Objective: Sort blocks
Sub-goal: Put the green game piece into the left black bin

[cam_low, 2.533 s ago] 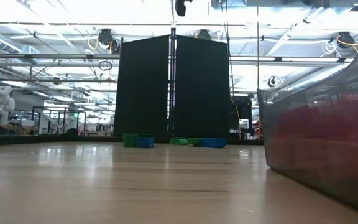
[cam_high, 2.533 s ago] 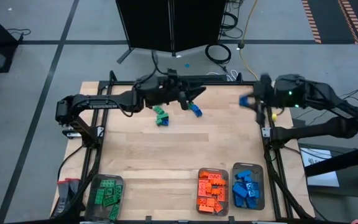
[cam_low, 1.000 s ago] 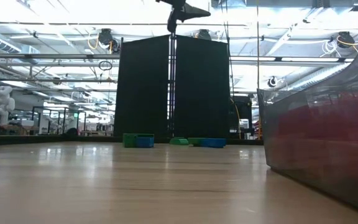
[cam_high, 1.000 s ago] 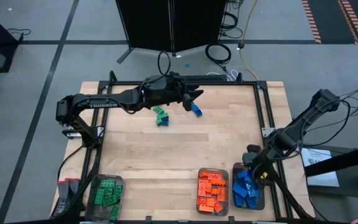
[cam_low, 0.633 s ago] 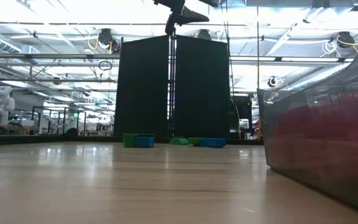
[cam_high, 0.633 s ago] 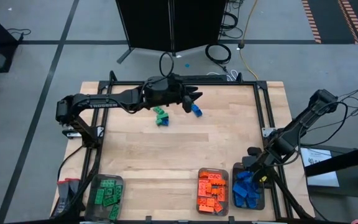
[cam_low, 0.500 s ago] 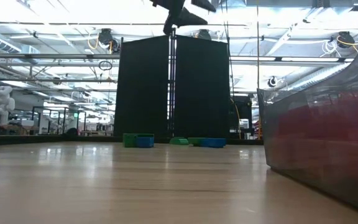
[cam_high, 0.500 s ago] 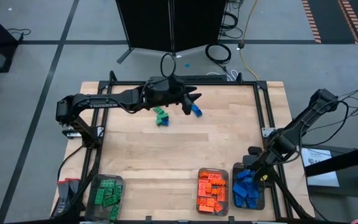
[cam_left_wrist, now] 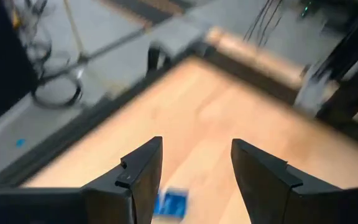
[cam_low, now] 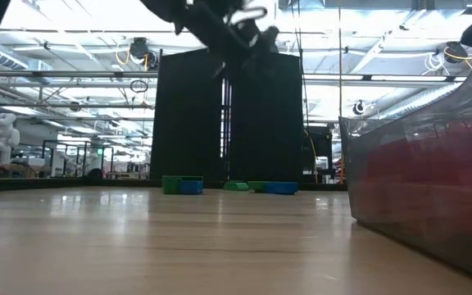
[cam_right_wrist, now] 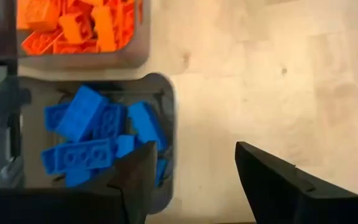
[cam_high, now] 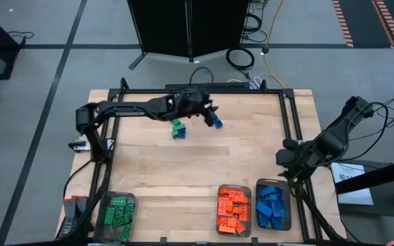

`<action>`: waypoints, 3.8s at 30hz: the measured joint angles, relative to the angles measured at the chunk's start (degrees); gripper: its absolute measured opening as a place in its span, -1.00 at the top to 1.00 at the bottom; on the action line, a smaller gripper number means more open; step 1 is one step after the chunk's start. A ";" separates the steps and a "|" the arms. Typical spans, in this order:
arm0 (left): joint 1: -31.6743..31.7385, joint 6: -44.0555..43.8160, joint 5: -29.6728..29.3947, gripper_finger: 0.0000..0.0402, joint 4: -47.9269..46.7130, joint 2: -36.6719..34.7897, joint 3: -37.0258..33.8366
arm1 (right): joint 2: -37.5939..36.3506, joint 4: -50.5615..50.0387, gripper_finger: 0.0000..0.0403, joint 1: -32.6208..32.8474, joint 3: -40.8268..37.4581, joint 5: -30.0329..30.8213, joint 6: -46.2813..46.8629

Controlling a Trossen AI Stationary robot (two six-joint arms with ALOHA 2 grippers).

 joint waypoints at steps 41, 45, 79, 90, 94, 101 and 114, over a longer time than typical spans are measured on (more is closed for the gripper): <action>16.40 18.22 10.62 0.03 -35.70 10.45 1.05 | -1.08 -4.56 -0.05 0.00 0.54 12.32 -1.72; 16.40 19.97 11.33 0.03 -36.29 12.55 1.04 | -1.06 -4.74 -0.05 0.00 0.54 12.28 -1.49; 20.38 27.15 11.44 0.21 -41.08 15.49 1.03 | -1.04 -5.15 -0.05 0.00 0.54 12.72 0.10; 20.27 25.08 11.35 0.58 -40.86 16.67 1.08 | -1.04 -5.13 -0.05 -0.02 0.54 14.19 1.44; 20.14 21.68 11.21 0.58 -41.79 16.72 3.02 | -1.04 -4.16 -0.05 -0.02 0.53 19.01 1.25; 18.60 18.13 12.73 0.58 -42.45 16.01 10.42 | -1.04 -3.79 -0.05 -0.04 0.54 29.79 1.00; 8.69 13.59 14.21 0.58 -64.39 4.12 25.92 | -1.03 -3.33 -0.05 -0.02 0.52 30.19 1.42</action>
